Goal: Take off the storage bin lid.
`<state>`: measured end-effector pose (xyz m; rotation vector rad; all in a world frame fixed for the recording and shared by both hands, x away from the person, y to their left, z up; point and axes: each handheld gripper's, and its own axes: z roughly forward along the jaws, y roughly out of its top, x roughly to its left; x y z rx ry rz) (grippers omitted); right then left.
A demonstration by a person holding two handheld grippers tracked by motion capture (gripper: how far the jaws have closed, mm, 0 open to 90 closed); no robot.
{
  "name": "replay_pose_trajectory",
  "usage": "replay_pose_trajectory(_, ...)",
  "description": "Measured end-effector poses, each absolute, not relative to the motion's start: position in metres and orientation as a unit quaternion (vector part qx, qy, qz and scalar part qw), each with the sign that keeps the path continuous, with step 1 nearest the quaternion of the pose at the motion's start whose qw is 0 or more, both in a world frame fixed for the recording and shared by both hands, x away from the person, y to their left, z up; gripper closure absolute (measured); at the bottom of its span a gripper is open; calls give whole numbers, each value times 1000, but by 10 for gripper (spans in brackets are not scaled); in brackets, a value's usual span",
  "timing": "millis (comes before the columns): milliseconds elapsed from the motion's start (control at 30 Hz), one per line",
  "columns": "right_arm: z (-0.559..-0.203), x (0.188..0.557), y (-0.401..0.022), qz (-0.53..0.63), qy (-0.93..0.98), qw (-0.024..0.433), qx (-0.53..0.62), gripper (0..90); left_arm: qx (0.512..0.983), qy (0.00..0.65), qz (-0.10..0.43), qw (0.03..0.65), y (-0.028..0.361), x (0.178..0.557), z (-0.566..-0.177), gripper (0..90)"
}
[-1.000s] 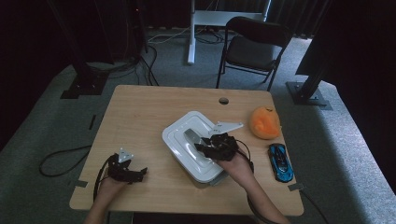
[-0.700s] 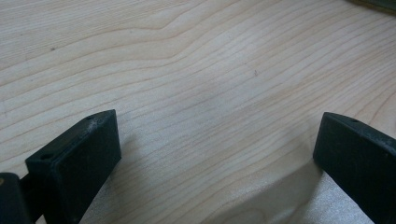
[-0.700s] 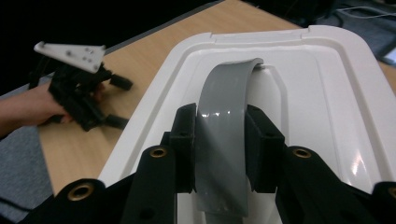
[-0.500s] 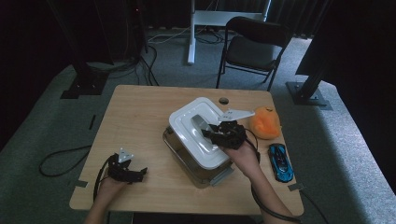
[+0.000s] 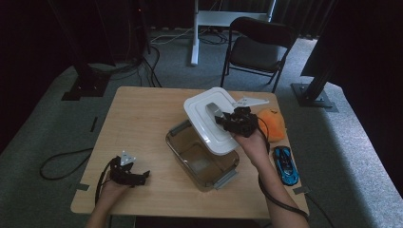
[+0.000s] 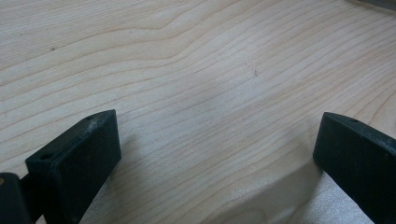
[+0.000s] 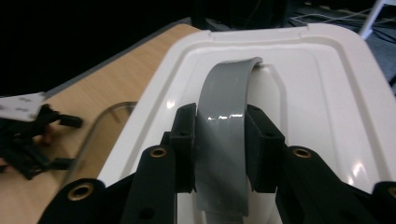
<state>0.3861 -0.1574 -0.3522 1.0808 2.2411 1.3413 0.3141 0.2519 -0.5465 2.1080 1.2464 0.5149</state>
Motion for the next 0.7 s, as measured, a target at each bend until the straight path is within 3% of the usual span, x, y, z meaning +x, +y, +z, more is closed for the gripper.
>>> replay_pose_trajectory(700, -375, 467, -185, 446, 749, 172, 459, 679, 801, 472, 193, 314, 252, 314, -546, 12)
